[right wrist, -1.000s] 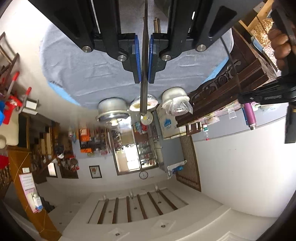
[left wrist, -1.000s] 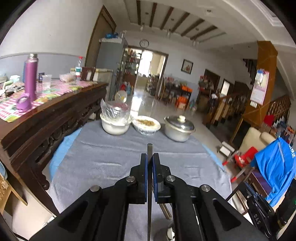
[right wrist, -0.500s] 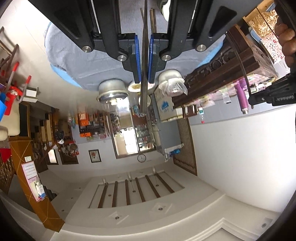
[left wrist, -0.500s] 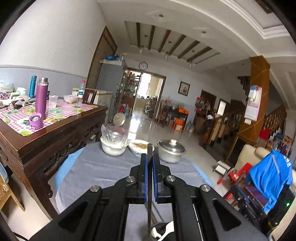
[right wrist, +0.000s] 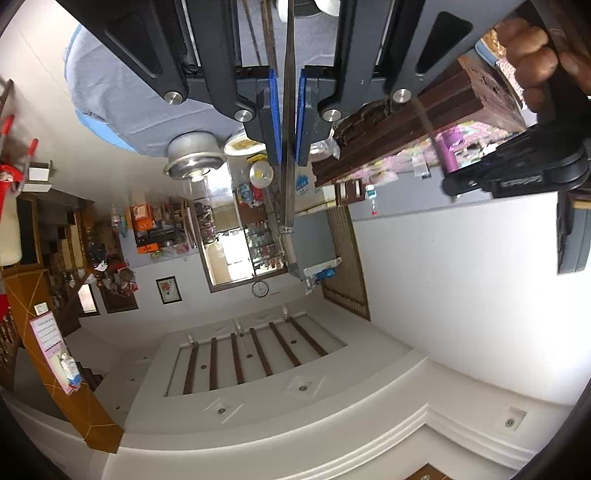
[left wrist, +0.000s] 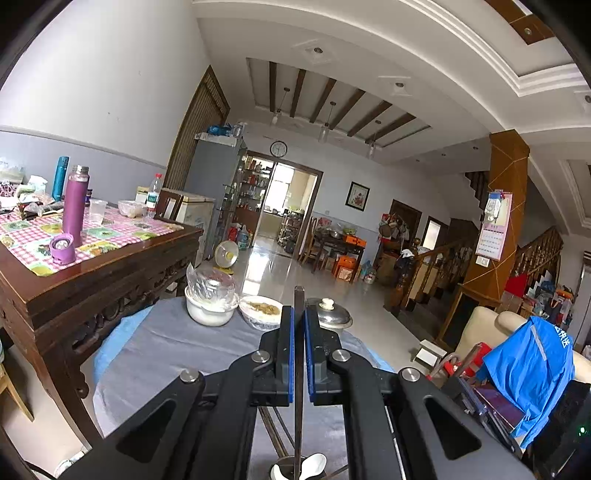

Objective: Organize utensils
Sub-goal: 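Lower the chopsticks into the holder cup with both tools and open them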

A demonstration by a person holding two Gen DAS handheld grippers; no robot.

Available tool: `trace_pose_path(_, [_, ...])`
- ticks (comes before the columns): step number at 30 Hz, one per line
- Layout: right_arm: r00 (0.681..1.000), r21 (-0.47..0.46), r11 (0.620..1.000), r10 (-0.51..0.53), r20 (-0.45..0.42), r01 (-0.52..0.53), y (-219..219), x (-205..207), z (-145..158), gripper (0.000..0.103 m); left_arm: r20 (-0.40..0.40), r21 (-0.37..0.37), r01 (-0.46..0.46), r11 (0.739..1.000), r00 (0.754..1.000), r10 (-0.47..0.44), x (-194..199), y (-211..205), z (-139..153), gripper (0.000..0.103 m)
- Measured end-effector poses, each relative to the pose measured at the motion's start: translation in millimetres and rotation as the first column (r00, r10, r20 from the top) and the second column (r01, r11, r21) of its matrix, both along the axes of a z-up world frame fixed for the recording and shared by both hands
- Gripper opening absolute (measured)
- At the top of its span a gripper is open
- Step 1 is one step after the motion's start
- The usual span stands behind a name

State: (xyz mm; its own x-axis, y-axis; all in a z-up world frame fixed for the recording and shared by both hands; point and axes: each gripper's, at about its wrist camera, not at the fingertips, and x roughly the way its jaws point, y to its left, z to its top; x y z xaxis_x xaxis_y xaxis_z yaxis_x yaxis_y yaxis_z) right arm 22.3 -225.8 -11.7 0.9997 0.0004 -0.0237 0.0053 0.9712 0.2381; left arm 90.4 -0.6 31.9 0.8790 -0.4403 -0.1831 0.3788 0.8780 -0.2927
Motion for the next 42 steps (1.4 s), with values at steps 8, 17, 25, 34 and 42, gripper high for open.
trace_pose_path(8, [0.998, -0.034, 0.999, 0.023, -0.066, -0.026, 12.3, 14.9, -17.5, 0.008, -0.057, 0.034, -0.008, 0.999, 0.998, 0.01, 11.3, -13.4, -23.8, 0.005])
trace_pose_path(17, [0.995, -0.02, 0.999, 0.031, -0.097, -0.033, 5.3, 19.9, -26.1, 0.008, -0.08, 0.058, -0.008, 0.998, 0.997, 0.013, 13.7, -19.0, -34.4, 0.005])
trace_pose_path(25, [0.99, -0.008, 0.999, 0.044, -0.132, -0.046, 4.3, 20.9, -33.1, 0.009, -0.095, 0.09, 0.003, 0.996, 0.995, 0.005, 13.1, -25.4, -38.0, 0.005])
trace_pose_path(34, [0.978, 0.028, 0.997, 0.077, -0.193, -0.073, 3.8, 26.2, -37.7, 0.009, -0.125, 0.118, 0.034, 0.992, 0.992, -0.019, 14.3, -28.4, -42.8, 0.005])
trace_pose_path(42, [0.974, 0.044, 0.995, 0.1, -0.202, -0.093, 5.0, 24.7, -39.1, 0.012, -0.135, 0.138, 0.069, 0.988, 0.99, -0.05, 14.1, -26.6, -44.8, 0.008])
